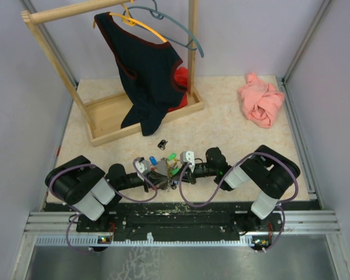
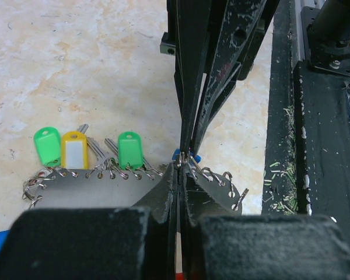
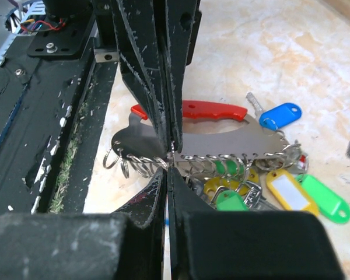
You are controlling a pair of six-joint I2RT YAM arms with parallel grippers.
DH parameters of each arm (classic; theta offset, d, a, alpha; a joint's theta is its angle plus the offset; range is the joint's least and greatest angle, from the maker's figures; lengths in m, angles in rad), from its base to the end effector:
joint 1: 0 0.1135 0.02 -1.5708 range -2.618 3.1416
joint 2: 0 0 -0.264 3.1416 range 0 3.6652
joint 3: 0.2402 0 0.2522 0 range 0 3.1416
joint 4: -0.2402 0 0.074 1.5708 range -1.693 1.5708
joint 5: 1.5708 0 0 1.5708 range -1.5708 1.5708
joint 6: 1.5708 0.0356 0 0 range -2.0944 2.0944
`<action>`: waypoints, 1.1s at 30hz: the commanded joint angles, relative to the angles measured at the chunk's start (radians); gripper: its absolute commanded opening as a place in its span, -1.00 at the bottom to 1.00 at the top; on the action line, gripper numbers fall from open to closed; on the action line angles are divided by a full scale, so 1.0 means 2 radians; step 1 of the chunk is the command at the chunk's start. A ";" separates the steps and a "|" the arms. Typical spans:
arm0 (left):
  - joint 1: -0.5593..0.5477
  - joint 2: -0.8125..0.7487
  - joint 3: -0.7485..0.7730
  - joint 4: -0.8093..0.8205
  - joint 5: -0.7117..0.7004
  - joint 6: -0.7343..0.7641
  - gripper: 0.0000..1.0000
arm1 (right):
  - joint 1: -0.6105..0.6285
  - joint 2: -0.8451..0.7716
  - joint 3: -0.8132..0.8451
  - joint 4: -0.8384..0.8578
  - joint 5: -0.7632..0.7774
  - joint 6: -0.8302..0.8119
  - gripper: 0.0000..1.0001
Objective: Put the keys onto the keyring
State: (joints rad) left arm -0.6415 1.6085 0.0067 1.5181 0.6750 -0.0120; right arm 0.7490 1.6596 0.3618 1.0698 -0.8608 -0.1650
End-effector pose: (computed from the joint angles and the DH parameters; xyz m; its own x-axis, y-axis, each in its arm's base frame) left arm 0.1339 -0.1278 0.1221 -0.0786 0.0470 -0.9958 0.9652 0.2534 -0.0642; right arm 0.1734 0.1981 0.1348 -0.0015 -0.1476 -0.9890 -0.9987 -0.0505 0.0091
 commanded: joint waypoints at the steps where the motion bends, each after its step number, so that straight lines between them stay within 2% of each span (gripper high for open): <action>1: 0.001 -0.004 -0.010 0.136 -0.006 -0.019 -0.99 | 0.011 0.011 0.018 0.018 -0.013 -0.006 -1.00; 14: 0.002 -0.003 -0.010 0.136 -0.011 -0.021 -0.99 | 0.011 0.005 0.008 0.048 0.012 0.015 -1.00; 20: 0.002 -0.012 -0.016 0.136 -0.025 -0.015 -0.99 | 0.011 -0.089 0.006 -0.104 0.095 0.014 -1.00; 29: 0.002 -0.017 -0.018 0.136 -0.039 -0.012 -0.99 | 0.018 -0.240 0.045 -0.437 0.307 0.086 -1.00; 33: 0.002 -0.017 -0.017 0.136 -0.039 -0.014 -0.99 | 0.020 -0.273 0.058 -0.509 0.381 0.133 -1.00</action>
State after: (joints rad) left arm -0.6415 1.5879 0.0067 1.5188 0.6083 -0.0406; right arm 0.7738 1.1641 0.4240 0.2417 -0.2760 0.0032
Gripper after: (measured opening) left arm 0.012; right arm 0.006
